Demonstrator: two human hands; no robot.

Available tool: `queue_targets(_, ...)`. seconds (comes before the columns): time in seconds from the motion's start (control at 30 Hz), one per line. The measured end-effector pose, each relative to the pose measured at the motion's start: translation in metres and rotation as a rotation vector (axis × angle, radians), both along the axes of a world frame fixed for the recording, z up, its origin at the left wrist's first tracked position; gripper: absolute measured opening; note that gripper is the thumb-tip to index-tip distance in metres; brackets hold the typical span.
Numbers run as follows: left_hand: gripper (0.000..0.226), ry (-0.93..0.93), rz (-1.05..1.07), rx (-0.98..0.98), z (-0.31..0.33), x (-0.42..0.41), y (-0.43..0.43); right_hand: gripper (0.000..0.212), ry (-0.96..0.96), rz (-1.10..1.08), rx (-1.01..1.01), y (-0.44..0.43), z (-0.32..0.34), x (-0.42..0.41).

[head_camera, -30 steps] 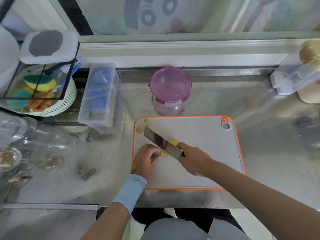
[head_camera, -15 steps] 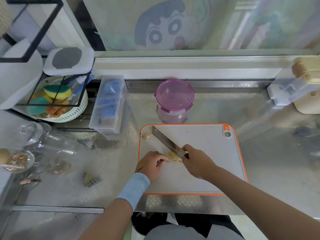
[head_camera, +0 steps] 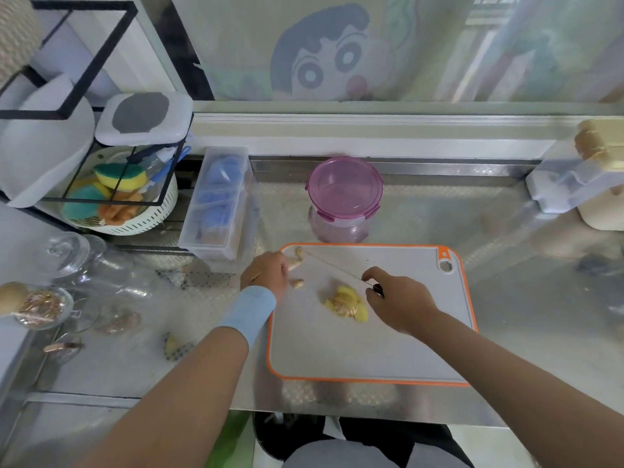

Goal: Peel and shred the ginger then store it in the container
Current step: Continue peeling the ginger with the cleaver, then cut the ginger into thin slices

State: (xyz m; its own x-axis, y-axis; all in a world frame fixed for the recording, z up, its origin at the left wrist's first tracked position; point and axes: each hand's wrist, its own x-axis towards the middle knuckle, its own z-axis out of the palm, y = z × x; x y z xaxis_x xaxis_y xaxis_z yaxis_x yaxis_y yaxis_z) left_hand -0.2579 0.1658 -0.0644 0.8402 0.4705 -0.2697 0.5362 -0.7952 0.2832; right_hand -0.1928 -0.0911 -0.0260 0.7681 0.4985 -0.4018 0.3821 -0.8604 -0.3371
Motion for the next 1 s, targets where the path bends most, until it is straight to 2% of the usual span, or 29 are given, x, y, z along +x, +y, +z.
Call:
queue_targets(0.1, 0.012, -0.192, 0.046, -0.009, 0.002, 0.001, -0.010, 0.030, -0.053, 0.033, 0.021, -0.012, -0.006, 0.009)
queue_targets(0.23, 0.011, -0.294, -0.199, -0.135, -0.014, -0.013, -0.043, 0.042, -0.097, 0.044, 0.031, -0.040, -0.020, 0.019)
queue_targets(0.33, 0.031, -0.184, -0.288, -0.230, -0.021, -0.012, -0.064, 0.048, -0.126, 0.052, 0.012, -0.059, -0.033, 0.021)
queue_targets(0.47, 0.053, 0.015, -0.364, -0.223, -0.019, -0.003, -0.086, 0.054, -0.086, 0.050, 0.028, -0.074, -0.047, 0.016)
queue_targets(0.63, 0.050, 0.069, -0.324, -0.267, -0.019, -0.005, -0.095, 0.056, -0.133, 0.026, 0.034, -0.078, -0.055, 0.006)
queue_targets(0.8, 0.051, 0.119, -0.396, -0.284, -0.014, -0.011, -0.101, 0.059, -0.296, 0.080, -0.120, -0.073, -0.056, 0.005)
queue_targets(0.9, 0.045, 0.049, -0.394, -0.242, -0.011, -0.015, -0.095, 0.047, -0.249, 0.092, -0.208, -0.063, -0.043, 0.004)
queue_targets(1.0, 0.039, -0.056, -0.289, -0.116, -0.008, -0.017, -0.072, 0.043, -0.280, 0.043, -0.250, -0.047, -0.034, 0.002)
